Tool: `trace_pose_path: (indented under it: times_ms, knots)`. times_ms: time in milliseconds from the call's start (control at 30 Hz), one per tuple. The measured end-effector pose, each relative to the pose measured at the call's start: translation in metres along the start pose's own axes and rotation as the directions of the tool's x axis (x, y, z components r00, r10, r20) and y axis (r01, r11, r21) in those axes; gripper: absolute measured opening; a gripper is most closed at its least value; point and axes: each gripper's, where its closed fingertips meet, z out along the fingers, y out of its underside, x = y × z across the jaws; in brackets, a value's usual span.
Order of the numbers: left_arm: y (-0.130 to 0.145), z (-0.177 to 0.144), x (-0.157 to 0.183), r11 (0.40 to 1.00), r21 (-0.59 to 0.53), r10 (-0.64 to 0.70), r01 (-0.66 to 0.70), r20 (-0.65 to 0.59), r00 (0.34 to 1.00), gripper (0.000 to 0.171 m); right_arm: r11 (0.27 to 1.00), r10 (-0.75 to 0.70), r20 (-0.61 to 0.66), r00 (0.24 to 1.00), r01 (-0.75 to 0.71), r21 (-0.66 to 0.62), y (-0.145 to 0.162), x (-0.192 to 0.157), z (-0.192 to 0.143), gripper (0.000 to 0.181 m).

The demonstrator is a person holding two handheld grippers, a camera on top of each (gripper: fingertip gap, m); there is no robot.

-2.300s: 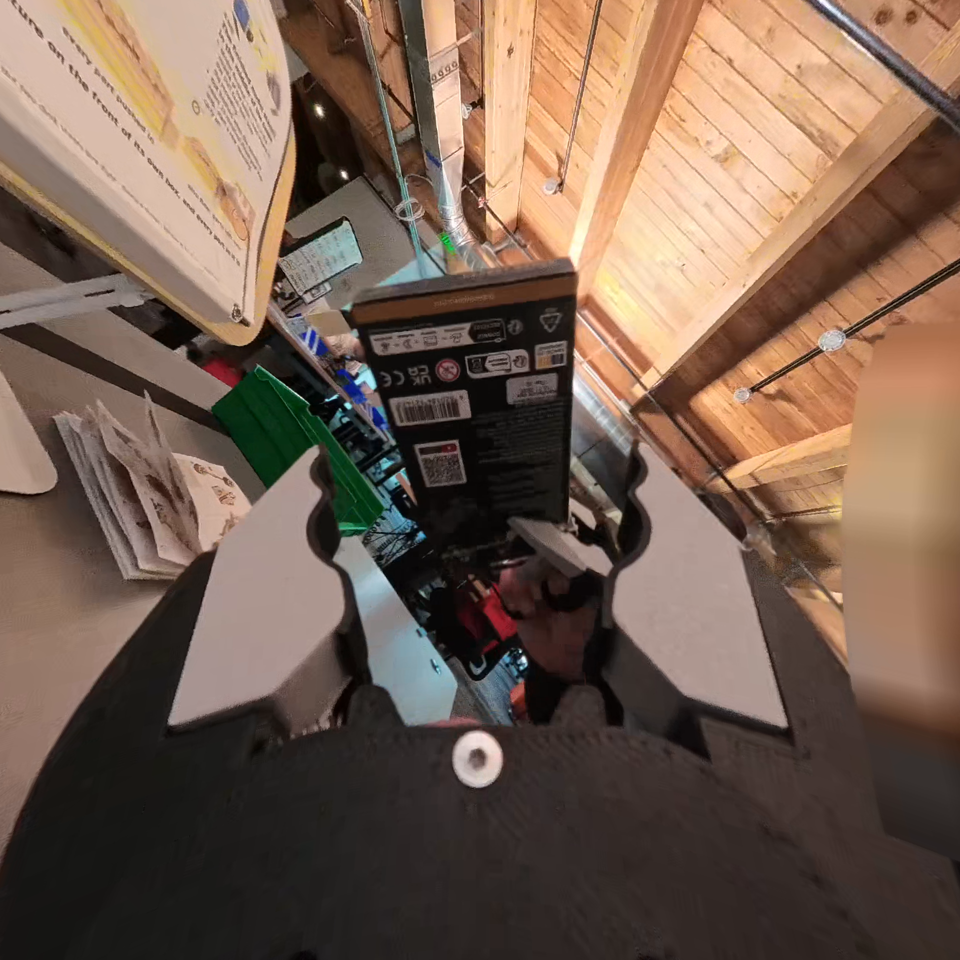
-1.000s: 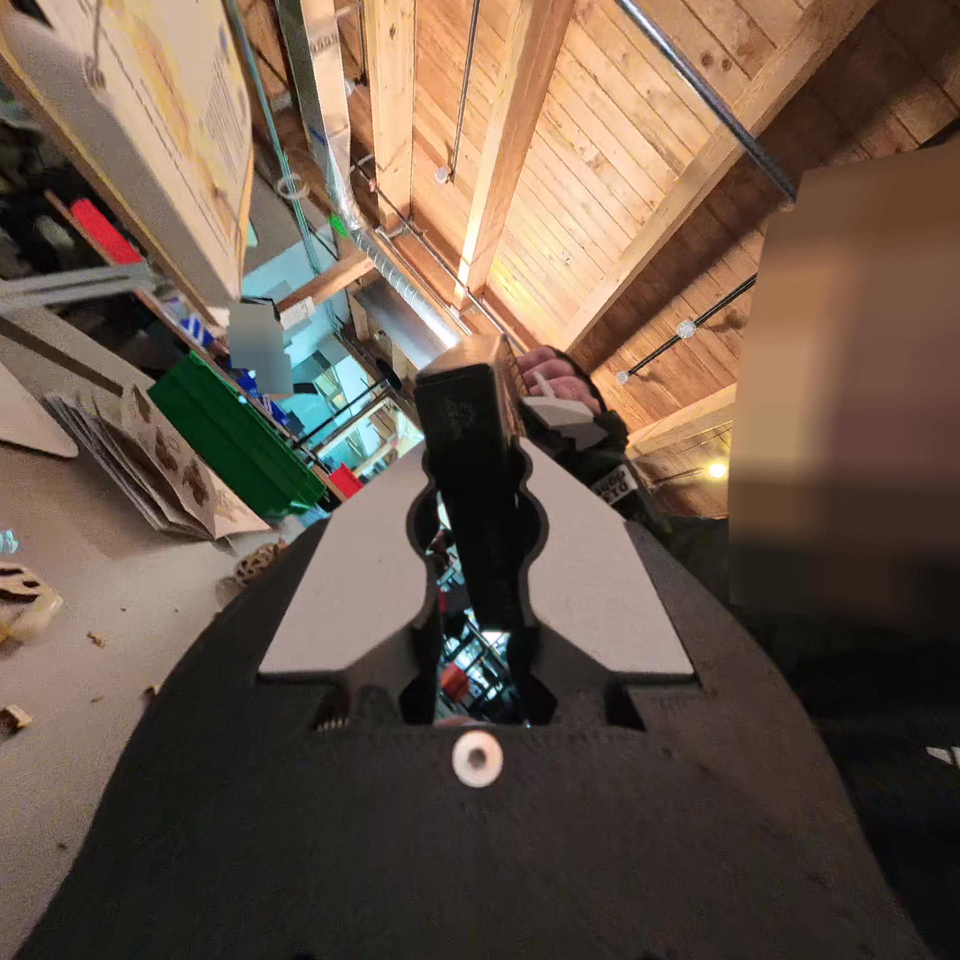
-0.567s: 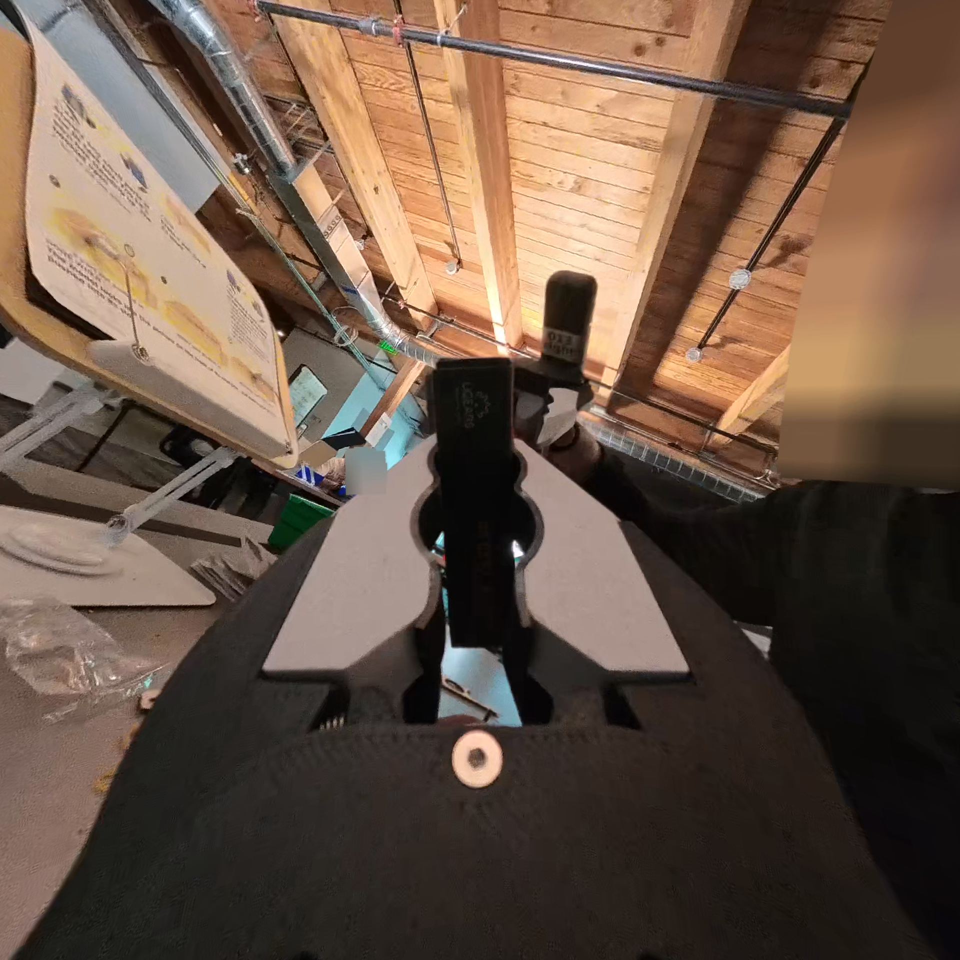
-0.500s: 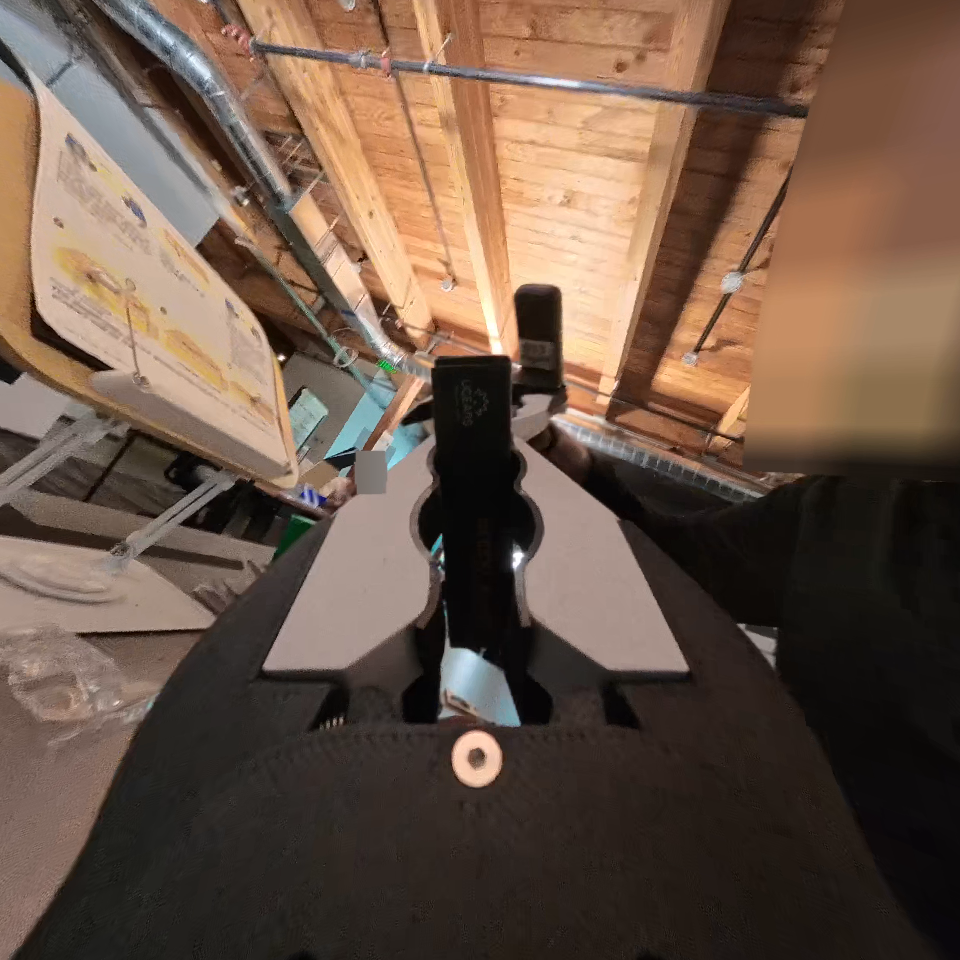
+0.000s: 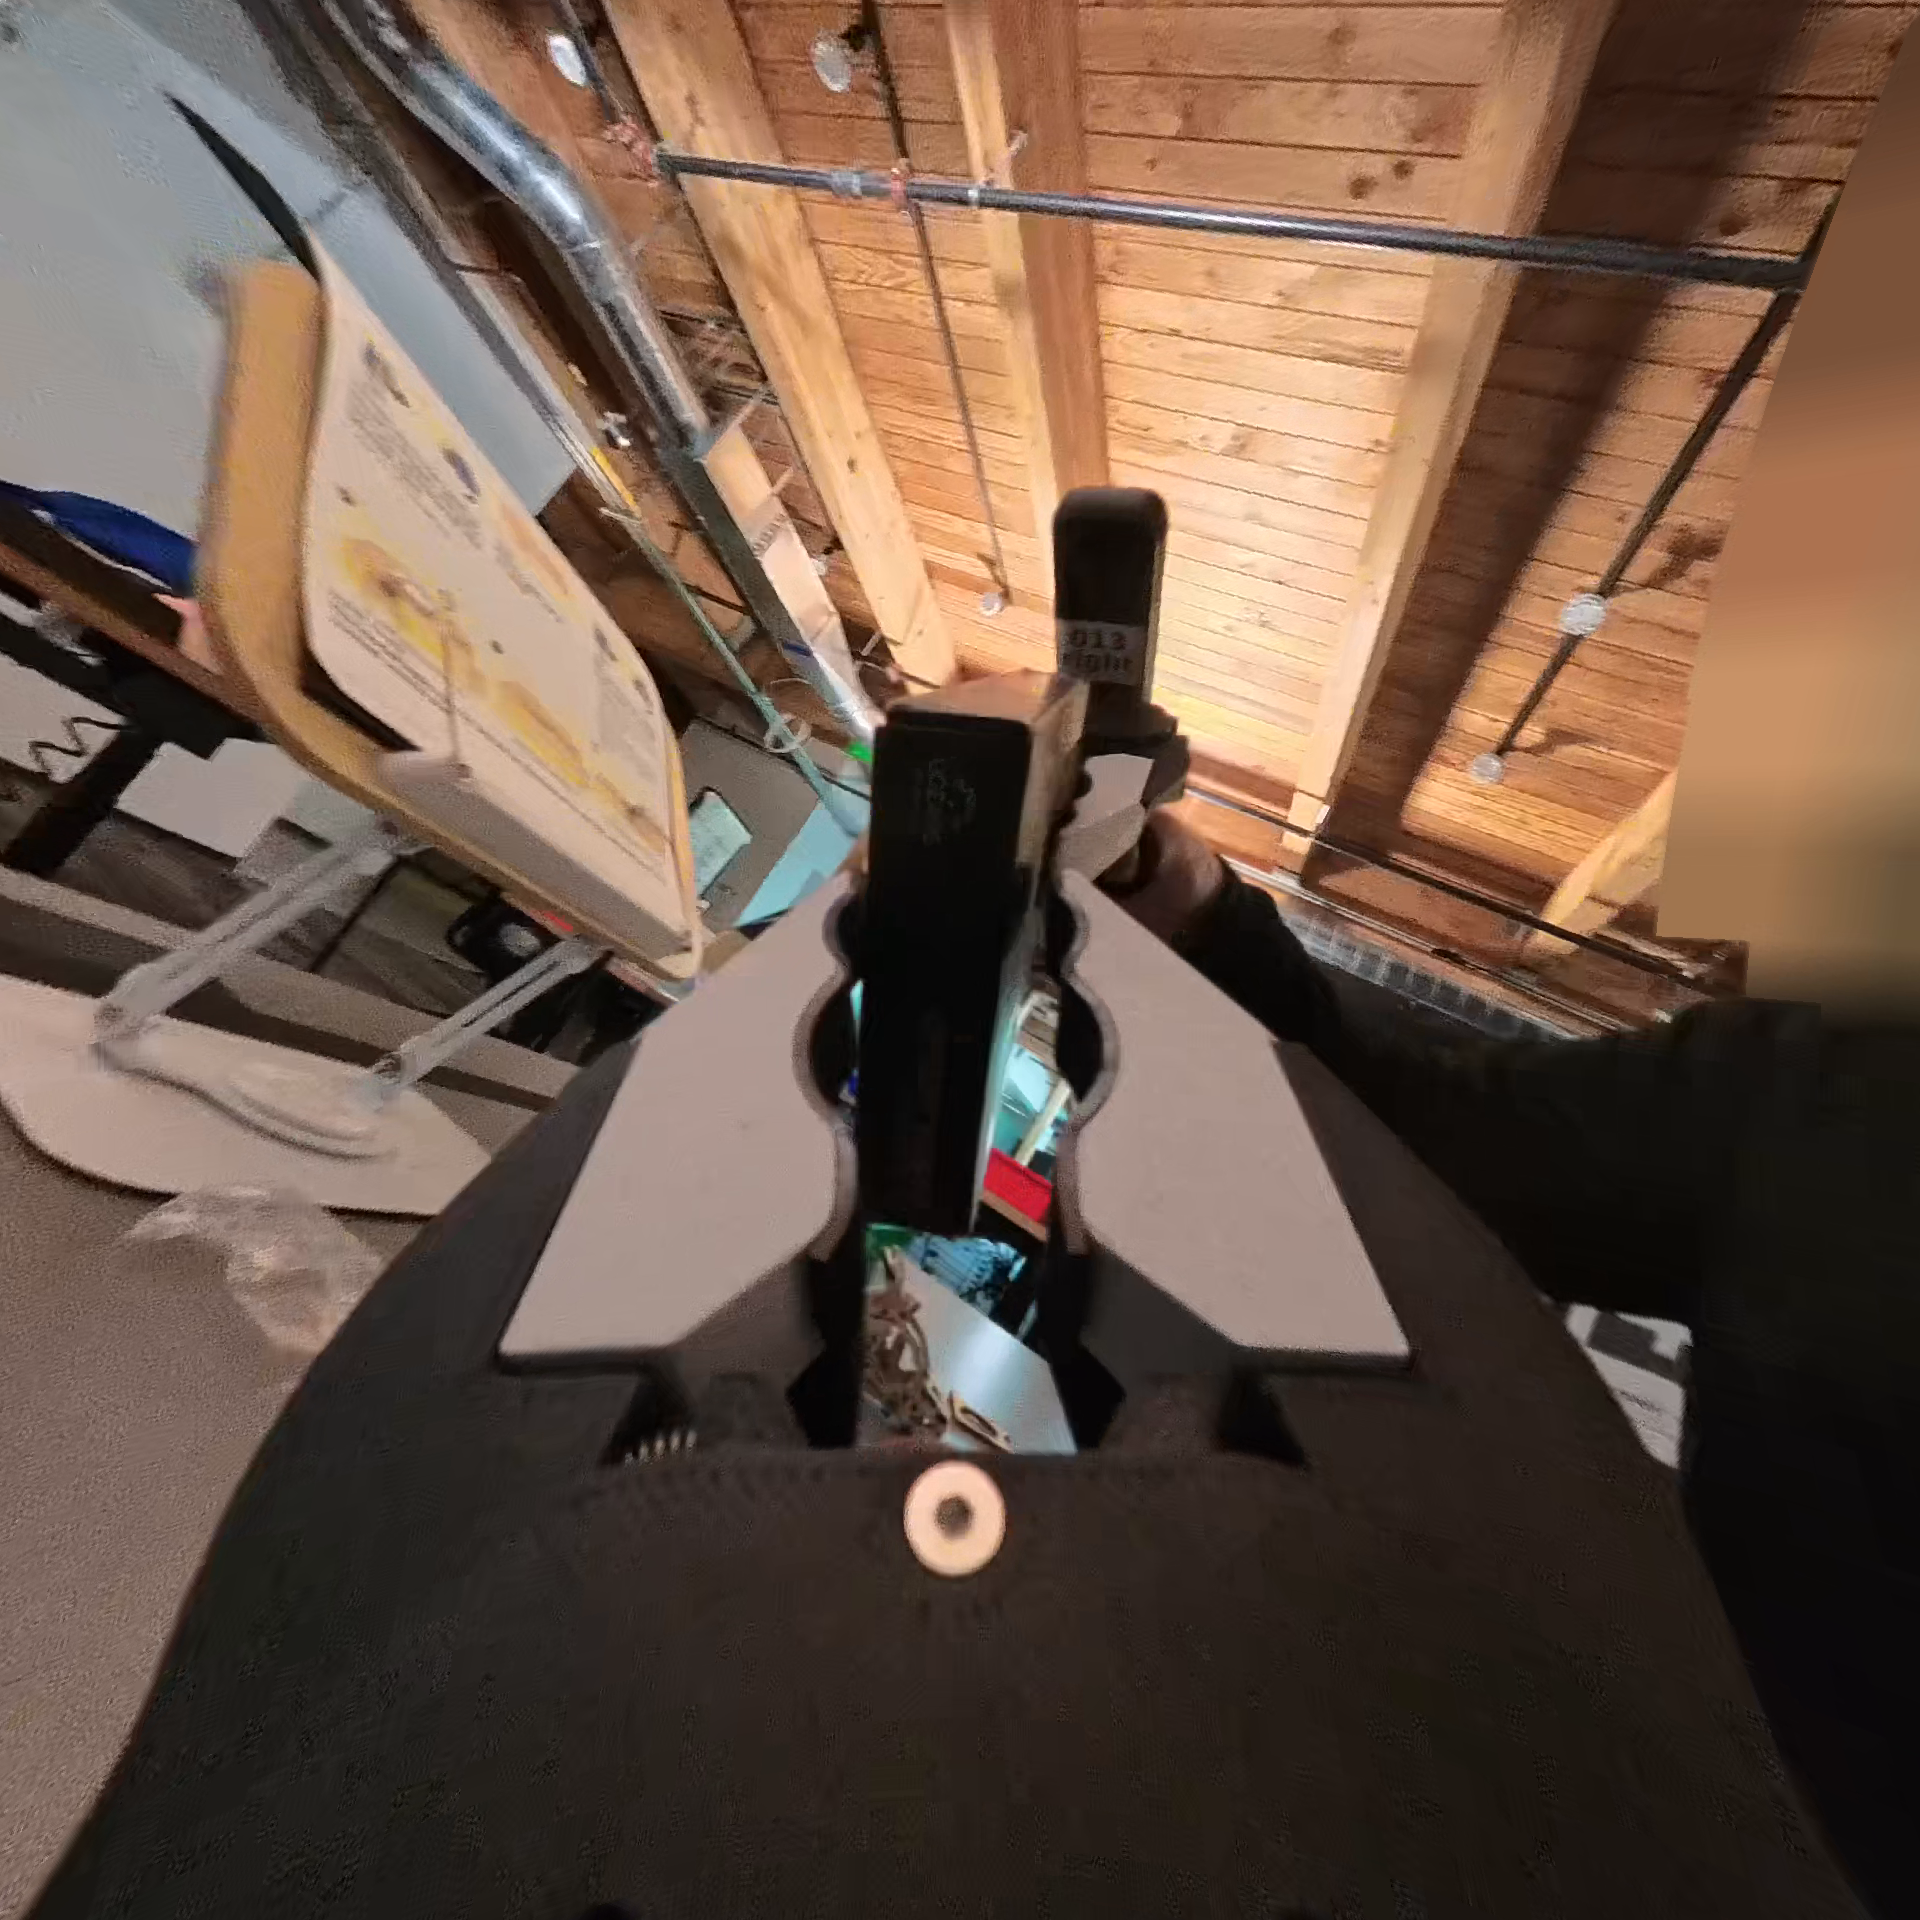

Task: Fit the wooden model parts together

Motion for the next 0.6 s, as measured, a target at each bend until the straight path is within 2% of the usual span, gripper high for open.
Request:
trace_pose_path:
  times_ms: [33, 67, 167, 267, 367, 433, 600]
  knots:
    - [-0.006, -0.007, -0.01, 1.0, 0.008, 0.007, -0.008, 0.062, 0.998, 0.045, 0.999, -0.019, -0.031, 0.999, 0.018, -0.039, -0.005, 0.009, -0.002, 0.02]
    - [-0.011, -0.015, -0.018, 0.999, 0.004, 0.032, -0.033, 0.125, 0.992, 0.053, 0.992, -0.055, -0.094, 0.994, 0.044, -0.115, -0.007, 0.024, -0.006, 0.02]
    - [-0.017, -0.039, -0.037, 0.991, -0.044, 0.13, -0.123, 0.279, 0.951, 0.05, 0.93, -0.198, -0.257, 0.946, 0.098, -0.355, -0.017, 0.068, -0.015, 0.021]
    - [-0.011, -0.048, -0.041, 0.987, -0.09, 0.155, -0.133, 0.317, 0.936, 0.049, 0.862, -0.259, -0.263, 0.929, 0.099, -0.498, -0.031, 0.096, -0.005, 0.02]
    - [-0.001, -0.053, -0.043, 0.982, -0.134, 0.172, -0.134, 0.334, 0.927, 0.049, 0.752, -0.274, -0.226, 0.935, 0.062, -0.657, -0.022, 0.122, 0.011, 0.021]
    - [0.001, -0.057, -0.045, 0.985, -0.131, 0.152, -0.114, 0.334, 0.93, 0.048, 0.708, -0.217, -0.176, 0.96, 0.03, -0.706, -0.015, 0.129, 0.026, 0.021]
    - [0.005, -0.065, -0.051, 0.989, -0.127, 0.112, -0.072, 0.342, 0.933, 0.048, 0.644, -0.206, -0.146, 0.968, 0.021, -0.764, -0.004, 0.15, 0.06, 0.024]
